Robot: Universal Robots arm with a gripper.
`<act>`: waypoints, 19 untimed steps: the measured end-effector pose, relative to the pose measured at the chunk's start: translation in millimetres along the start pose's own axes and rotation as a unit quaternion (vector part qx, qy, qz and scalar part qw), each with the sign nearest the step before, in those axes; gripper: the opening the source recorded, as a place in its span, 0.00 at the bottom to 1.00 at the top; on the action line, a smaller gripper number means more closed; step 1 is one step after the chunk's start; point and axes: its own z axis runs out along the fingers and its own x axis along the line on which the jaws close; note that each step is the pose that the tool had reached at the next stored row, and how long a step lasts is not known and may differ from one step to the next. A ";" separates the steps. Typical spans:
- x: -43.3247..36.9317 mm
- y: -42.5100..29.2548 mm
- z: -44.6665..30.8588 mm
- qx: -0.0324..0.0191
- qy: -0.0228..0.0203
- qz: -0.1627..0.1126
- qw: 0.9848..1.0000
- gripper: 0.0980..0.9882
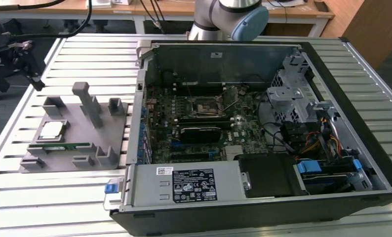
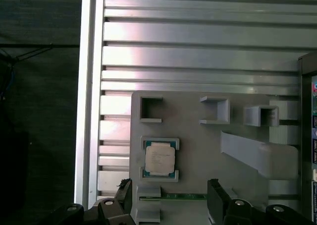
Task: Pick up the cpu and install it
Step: 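Pick up the cpu and move it towards the insertion slot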
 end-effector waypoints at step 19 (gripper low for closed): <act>0.1 -0.3 7.7 0.000 0.000 0.000 1.000 0.68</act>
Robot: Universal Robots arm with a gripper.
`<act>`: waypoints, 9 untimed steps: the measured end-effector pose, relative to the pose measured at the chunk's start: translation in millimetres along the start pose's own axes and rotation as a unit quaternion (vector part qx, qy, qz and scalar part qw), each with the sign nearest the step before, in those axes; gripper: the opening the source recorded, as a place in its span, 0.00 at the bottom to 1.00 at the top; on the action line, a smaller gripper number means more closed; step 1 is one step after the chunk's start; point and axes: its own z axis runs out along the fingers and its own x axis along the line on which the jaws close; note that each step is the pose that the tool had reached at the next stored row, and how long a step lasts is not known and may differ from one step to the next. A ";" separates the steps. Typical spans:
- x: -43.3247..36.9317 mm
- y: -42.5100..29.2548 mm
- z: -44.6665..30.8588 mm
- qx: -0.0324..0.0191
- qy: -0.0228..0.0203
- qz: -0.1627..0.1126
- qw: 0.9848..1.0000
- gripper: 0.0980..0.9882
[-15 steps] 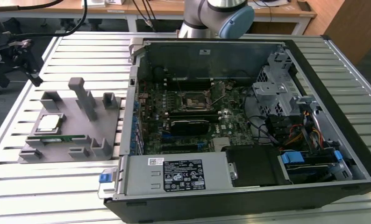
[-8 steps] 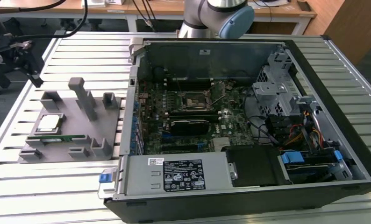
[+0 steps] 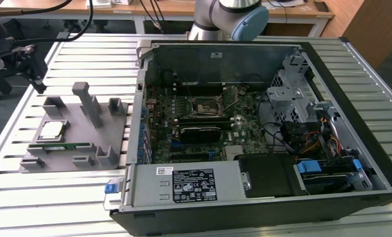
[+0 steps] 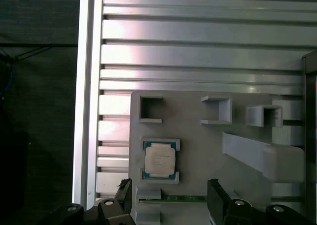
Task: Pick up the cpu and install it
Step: 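Pick up the cpu and move it towards the insertion slot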
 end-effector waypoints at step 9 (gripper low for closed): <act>0.0 -0.1 3.2 0.000 0.000 0.000 1.000 0.68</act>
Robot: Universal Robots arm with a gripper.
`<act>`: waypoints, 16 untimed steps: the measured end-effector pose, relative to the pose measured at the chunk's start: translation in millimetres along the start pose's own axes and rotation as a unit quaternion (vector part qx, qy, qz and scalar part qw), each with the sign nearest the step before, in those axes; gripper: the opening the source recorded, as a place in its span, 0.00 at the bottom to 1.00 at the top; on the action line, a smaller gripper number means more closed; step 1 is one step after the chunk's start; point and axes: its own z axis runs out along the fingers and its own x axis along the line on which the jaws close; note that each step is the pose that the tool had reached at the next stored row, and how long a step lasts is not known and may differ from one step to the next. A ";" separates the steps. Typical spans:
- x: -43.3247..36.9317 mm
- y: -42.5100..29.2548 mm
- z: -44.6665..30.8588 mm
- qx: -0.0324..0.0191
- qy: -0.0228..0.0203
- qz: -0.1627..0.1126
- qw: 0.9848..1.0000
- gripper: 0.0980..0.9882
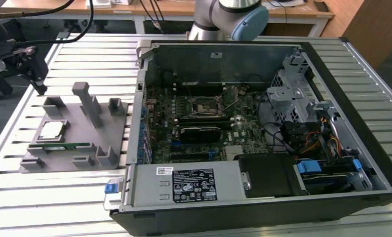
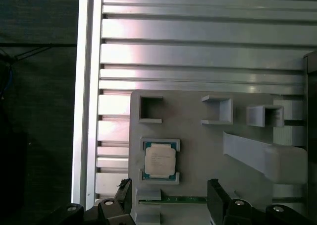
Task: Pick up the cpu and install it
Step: 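Pick up the cpu and move it towards the insertion slot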
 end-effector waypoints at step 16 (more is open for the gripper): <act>0.1 -0.3 6.3 0.000 0.000 0.000 1.000 0.68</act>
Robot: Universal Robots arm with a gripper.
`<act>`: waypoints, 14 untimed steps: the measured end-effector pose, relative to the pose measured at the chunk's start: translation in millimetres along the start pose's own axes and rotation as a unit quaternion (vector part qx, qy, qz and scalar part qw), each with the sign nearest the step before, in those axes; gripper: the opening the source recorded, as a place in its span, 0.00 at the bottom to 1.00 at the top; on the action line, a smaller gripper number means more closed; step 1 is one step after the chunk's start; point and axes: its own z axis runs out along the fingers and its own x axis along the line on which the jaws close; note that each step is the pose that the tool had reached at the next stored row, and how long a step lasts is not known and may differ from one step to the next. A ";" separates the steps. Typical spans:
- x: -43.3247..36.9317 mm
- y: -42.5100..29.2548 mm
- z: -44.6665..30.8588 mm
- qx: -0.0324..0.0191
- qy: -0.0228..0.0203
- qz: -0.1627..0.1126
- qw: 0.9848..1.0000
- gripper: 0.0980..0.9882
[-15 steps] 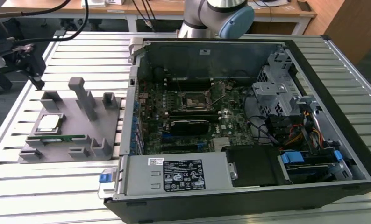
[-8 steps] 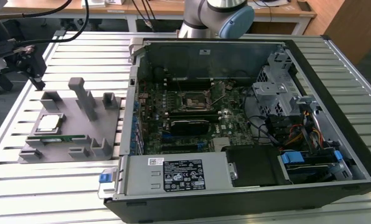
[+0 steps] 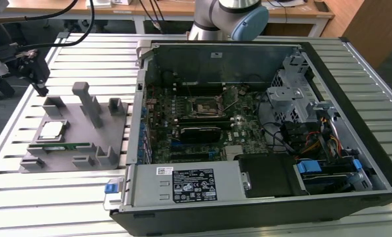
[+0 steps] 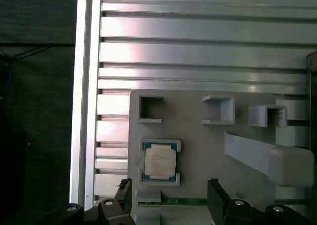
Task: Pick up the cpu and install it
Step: 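Pick up the cpu and move it towards the insertion slot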
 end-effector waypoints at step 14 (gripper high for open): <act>0.1 -0.2 5.0 0.000 0.000 0.000 1.000 0.68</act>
